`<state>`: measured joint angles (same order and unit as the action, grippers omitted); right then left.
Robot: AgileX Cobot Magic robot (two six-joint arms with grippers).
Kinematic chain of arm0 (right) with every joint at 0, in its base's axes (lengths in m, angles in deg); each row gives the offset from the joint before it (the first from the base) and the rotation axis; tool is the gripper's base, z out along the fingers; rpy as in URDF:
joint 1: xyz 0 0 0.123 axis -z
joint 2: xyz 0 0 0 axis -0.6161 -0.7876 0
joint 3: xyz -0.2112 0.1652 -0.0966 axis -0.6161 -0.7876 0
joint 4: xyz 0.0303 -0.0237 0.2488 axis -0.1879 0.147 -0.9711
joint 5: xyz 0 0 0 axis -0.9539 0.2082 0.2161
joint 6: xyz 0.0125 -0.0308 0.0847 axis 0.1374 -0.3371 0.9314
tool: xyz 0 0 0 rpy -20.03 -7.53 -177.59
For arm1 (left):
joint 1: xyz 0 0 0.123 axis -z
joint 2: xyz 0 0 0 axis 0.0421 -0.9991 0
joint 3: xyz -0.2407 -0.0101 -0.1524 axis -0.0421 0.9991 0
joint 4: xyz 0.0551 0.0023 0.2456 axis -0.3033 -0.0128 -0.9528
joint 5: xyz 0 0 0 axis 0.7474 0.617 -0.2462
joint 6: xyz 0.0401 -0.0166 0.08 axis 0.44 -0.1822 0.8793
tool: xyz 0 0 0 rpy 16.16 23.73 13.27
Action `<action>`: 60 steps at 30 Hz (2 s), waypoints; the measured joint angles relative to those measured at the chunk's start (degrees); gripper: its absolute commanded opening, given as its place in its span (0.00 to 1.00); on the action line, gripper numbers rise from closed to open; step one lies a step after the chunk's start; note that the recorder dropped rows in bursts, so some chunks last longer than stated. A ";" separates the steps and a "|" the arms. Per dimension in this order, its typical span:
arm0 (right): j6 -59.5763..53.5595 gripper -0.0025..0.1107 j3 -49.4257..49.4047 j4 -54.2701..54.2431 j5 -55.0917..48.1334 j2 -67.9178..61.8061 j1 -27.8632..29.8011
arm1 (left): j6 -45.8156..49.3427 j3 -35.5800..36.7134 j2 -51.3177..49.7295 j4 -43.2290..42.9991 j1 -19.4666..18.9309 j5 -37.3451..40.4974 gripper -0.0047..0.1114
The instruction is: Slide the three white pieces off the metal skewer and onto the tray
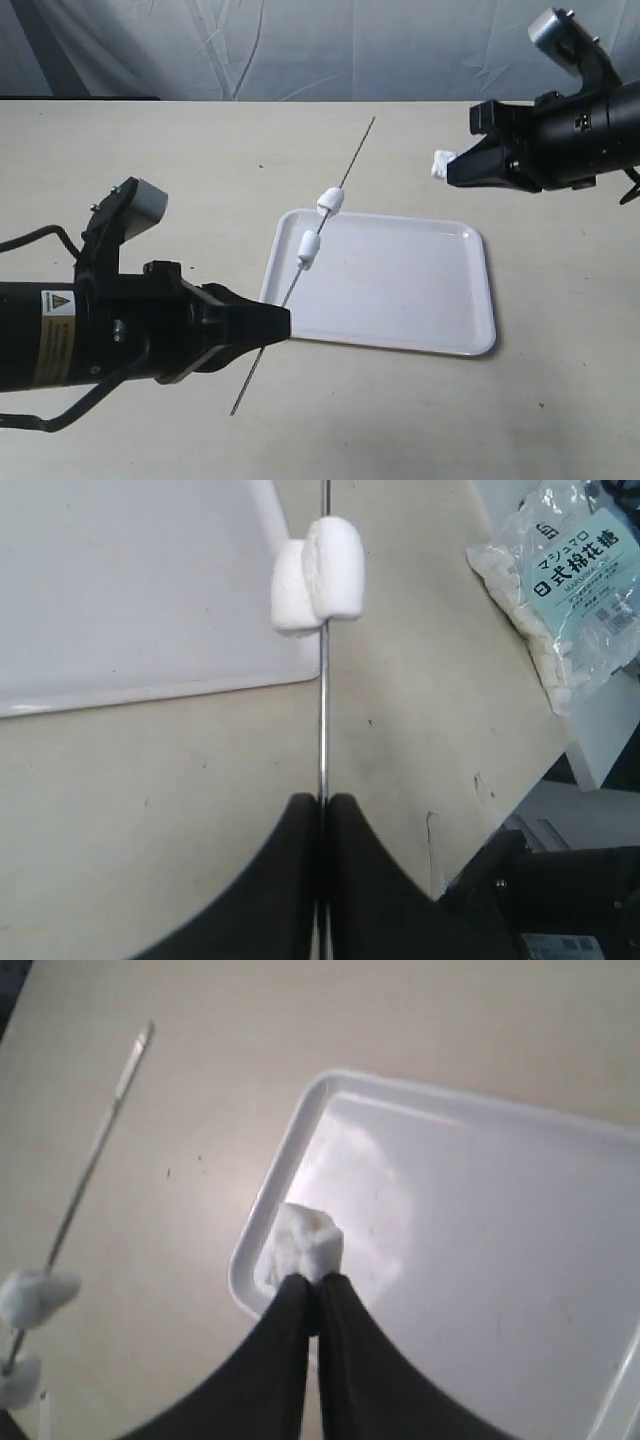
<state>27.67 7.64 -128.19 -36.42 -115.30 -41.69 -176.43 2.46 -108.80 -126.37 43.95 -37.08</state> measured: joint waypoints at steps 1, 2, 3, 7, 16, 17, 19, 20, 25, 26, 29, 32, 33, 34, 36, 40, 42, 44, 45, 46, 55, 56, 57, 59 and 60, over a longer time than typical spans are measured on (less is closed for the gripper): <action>0.52 0.19 0.00 0.67 -1.04 -0.67 0.00 | 0.25 -0.11 0.00 0.40 0.00 0.00 0.04; 0.82 0.23 0.00 0.82 -1.78 -1.15 0.00 | 0.54 -0.10 0.00 0.41 0.00 0.00 0.04; 1.06 0.27 0.00 0.87 -2.24 -1.65 0.00 | 0.64 -0.10 0.00 0.80 0.00 0.00 0.04; 1.57 0.34 0.00 0.58 -2.82 -1.80 0.00 | 1.73 -0.10 0.00 2.68 0.00 0.00 0.04; -2.95 0.25 0.00 -15.70 -12.87 -1.80 0.00 | 10.76 -0.10 0.00 16.14 0.00 0.08 0.04; -3.24 0.25 0.00 -16.52 -13.35 -1.80 -0.26 | 11.07 -0.10 0.00 16.53 0.00 0.08 0.04; -3.45 0.25 -0.42 -17.34 -13.24 -1.80 -1.30 | 11.21 -0.10 0.00 16.81 0.00 0.08 0.04; -3.57 0.25 -0.65 -17.74 -12.97 -1.80 -2.17 | 11.21 -0.10 0.00 16.95 0.00 0.08 0.04; -5.55 0.25 -0.77 -21.80 -10.34 -1.80 -8.43 | 11.29 -0.10 -1.01 17.17 0.00 -0.32 0.04; -5.83 0.25 -0.77 -22.65 -9.65 -1.80 -9.50 | 11.29 -0.10 -1.13 17.17 0.00 -0.46 0.04; -6.54 0.25 -0.77 -23.73 -7.98 -1.80 -10.94 | 11.29 -0.10 -1.13 17.17 0.00 -0.58 0.04; -6.87 0.29 -0.77 -24.32 -7.17 -1.80 -11.19 | 11.29 -0.10 -1.13 17.24 0.00 -0.87 0.04; -6.96 0.31 -0.77 -24.65 -6.89 -1.80 -11.30 | 11.40 -0.10 -1.13 17.24 0.00 -0.96 0.04; -6.96 0.33 -0.77 -24.94 -6.89 -1.80 -11.30 | 11.40 -0.10 -1.13 17.24 0.00 -1.27 0.04; -7.10 0.35 -0.77 -25.55 -6.65 -1.80 -11.30 | 11.40 -0.10 -1.13 17.24 0.00 -1.74 0.04; -7.23 0.35 -0.77 -25.65 -6.17 -1.80 -11.54 | 11.40 -0.62 -1.13 17.29 0.00 -2.53 0.04; -7.23 0.35 -0.77 -25.65 -5.78 -1.80 -11.54 | 11.40 -0.86 -1.13 17.39 0.00 -2.98 0.04; -7.23 0.35 -0.77 -25.65 -5.39 -1.80 -11.54 | 11.50 -0.99 -1.13 17.95 0.00 -3.70 0.04; -7.23 0.35 -0.77 -25.65 -5.26 -1.80 -11.54 | 11.50 -0.99 -1.13 17.96 0.00 -3.98 0.04; -7.23 0.34 -0.77 -25.65 -5.14 -1.80 -11.54 | 11.50 -1.09 -1.13 18.08 0.00 -4.25 0.04; -8.29 0.02 -0.77 -25.65 -4.91 -1.80 -11.54 | 11.50 -1.12 -1.13 18.36 0.00 -4.78 0.04; -8.68 0.02 -0.77 -25.65 -5.02 -1.80 -11.54 | 11.50 -1.12 -1.13 18.36 0.00 -4.78 0.04; -8.85 0.03 -0.77 -25.65 -5.02 -1.80 -11.54 | 11.50 -1.12 -1.13 18.36 0.00 -4.78 0.04; -9.07 0.02 -0.77 -25.65 -5.02 -1.80 -11.54 | 11.50 -1.12 -1.13 18.36 0.00 -4.78 0.04; -9.07 0.02 -0.77 -25.65 -4.89 -1.80 -11.54 | 11.50 -1.12 -1.13 18.36 0.00 -4.78 0.04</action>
<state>18.59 6.87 -153.84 -41.31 -117.10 -53.22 -164.92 1.34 -109.92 -108.01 43.95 -41.87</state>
